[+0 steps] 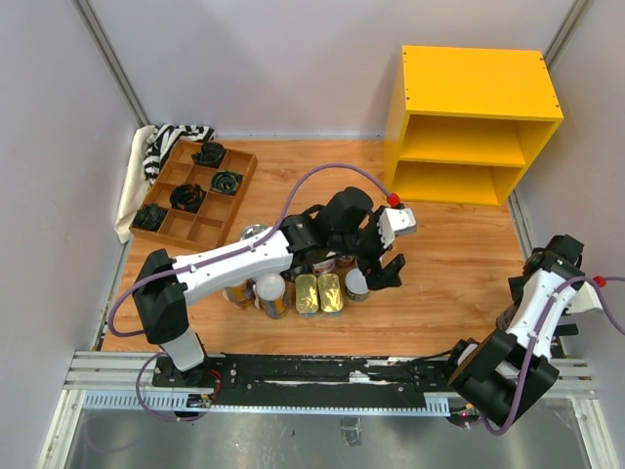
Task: Place and organize the canned foods onto the counter
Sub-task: Move the canned food to the center of the board.
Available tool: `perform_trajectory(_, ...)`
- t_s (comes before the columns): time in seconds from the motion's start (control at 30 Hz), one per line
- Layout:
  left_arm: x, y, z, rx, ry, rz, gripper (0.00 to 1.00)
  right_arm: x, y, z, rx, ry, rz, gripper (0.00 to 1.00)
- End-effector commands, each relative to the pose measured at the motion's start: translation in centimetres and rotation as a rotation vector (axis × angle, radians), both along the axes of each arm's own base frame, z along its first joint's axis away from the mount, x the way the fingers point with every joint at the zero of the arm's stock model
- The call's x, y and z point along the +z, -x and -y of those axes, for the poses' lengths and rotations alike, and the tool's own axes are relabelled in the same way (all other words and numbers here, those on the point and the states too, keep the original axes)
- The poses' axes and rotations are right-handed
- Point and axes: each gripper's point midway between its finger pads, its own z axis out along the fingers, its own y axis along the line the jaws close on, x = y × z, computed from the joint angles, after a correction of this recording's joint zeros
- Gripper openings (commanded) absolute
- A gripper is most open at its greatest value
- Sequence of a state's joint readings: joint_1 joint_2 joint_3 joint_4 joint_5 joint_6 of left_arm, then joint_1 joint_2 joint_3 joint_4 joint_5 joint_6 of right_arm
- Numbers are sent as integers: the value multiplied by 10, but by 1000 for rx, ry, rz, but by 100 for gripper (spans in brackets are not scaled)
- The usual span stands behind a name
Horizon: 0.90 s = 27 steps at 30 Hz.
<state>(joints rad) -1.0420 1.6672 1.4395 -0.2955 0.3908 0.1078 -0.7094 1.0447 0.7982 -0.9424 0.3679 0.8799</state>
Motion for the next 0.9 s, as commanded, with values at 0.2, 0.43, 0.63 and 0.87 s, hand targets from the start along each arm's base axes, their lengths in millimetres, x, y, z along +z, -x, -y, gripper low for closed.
perform_trajectory(0.2, 8, -19, -6, 38, 18, -5, 100, -9, -2, -1, -24, -10, 34, 56)
perform_trajectory(0.43, 25, -43, -33, 137, 65, -14, 100, -9, -35, -45, 153, -112, 202, 3)
perform_trajectory(0.63, 39, -76, -78, 296, 101, -62, 100, 13, -73, -100, 410, -81, 203, 5)
perform_trajectory(0.87, 58, -105, -141, 503, 132, -77, 100, 8, -107, -186, 733, -140, 105, 5)
